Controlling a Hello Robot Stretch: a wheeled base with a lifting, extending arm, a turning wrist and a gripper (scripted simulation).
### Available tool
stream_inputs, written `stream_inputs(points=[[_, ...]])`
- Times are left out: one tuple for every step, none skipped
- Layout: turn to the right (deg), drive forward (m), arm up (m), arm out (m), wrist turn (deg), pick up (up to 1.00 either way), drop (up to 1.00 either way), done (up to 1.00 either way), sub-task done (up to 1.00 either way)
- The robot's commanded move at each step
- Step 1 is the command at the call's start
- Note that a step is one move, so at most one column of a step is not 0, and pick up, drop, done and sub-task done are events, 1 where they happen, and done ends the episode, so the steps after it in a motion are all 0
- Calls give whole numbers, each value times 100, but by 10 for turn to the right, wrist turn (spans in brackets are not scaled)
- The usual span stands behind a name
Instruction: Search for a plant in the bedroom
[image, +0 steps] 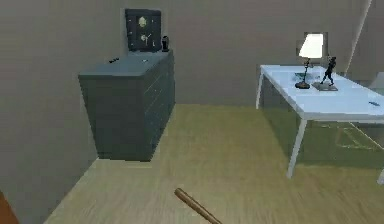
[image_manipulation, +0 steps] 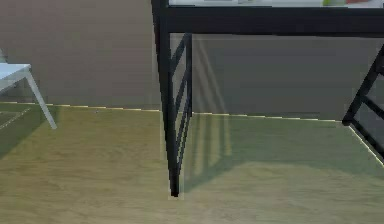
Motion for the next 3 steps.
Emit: stream_inputs(points=[[0,40,0,0,0,0,0,0,0],[-450,0,0,0,0,0,0,0,0],[-330,0,0,0,0,0,0,0,0]])
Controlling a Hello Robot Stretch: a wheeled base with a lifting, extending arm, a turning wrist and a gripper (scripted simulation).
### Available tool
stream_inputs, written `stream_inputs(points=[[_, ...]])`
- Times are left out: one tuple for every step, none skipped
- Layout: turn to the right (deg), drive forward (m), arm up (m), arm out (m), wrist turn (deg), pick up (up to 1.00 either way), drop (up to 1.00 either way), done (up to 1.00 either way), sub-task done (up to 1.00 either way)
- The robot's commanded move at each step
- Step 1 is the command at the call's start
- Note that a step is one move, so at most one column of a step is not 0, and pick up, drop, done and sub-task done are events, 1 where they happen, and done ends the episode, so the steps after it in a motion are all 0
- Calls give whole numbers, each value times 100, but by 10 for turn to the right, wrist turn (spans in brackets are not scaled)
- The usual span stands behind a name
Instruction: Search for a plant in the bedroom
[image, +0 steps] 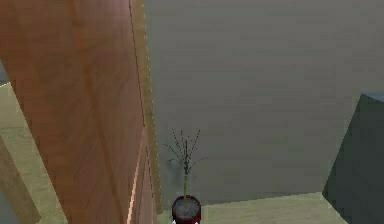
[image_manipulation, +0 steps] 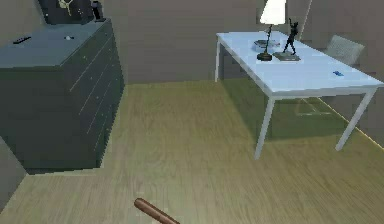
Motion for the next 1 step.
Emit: stream_inputs(points=[[0,0,0,0,0,0,0,100,0]])
